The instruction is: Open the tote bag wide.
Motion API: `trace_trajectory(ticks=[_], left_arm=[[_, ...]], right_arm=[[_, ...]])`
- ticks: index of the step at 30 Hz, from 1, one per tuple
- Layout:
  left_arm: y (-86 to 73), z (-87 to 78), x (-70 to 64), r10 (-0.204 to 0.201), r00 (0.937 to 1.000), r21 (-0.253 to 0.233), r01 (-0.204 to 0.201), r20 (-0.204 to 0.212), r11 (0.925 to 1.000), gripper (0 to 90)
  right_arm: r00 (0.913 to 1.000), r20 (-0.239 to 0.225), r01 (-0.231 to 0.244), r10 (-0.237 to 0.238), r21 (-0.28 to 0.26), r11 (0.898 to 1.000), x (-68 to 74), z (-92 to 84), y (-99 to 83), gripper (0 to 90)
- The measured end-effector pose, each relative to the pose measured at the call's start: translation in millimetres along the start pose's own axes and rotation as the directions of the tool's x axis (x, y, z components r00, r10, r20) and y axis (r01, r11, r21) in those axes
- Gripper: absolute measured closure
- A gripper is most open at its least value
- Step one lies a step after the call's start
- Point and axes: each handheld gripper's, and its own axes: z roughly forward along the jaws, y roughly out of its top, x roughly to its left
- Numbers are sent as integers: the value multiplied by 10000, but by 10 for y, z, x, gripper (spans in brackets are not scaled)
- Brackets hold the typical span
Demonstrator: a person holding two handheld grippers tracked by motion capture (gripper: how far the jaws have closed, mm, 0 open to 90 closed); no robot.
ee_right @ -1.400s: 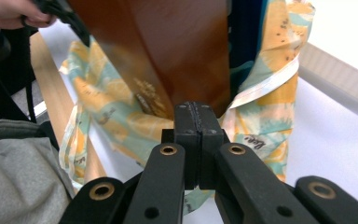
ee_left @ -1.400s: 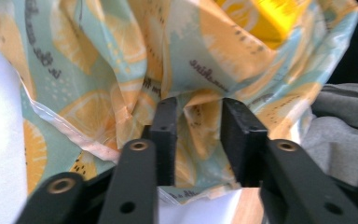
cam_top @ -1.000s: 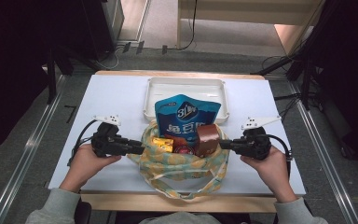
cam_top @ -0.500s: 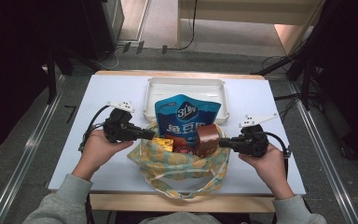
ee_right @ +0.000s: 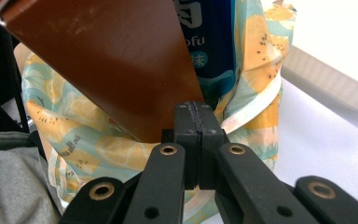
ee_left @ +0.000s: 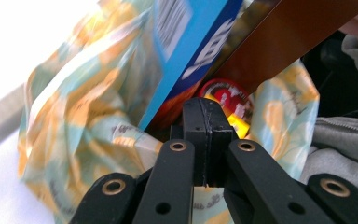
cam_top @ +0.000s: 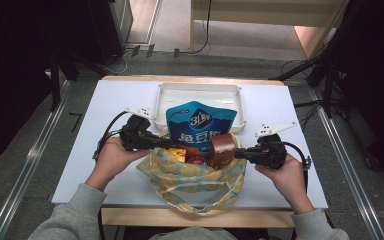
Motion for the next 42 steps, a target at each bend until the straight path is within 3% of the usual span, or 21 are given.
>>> trace_trajectory(ticks=[11, 24, 42], left_arm=[[-218, -95, 64, -451, 9989, -205, 448, -126, 9988, 900], [-423, -79, 91, -848, 9964, -202, 847, -21, 9962, 900], [-628, 99, 170, -1259, 9917, 175, 1255, 254, 9919, 900]], right_arm=[[10000, -39, -8, 9, 164, 9999, 13, 78, -23, 900], [9999, -38, -164, 166, 365, 9992, 31, 119, -110, 900], [9998, 44, -218, 216, 561, 9982, 36, 249, -319, 900]])
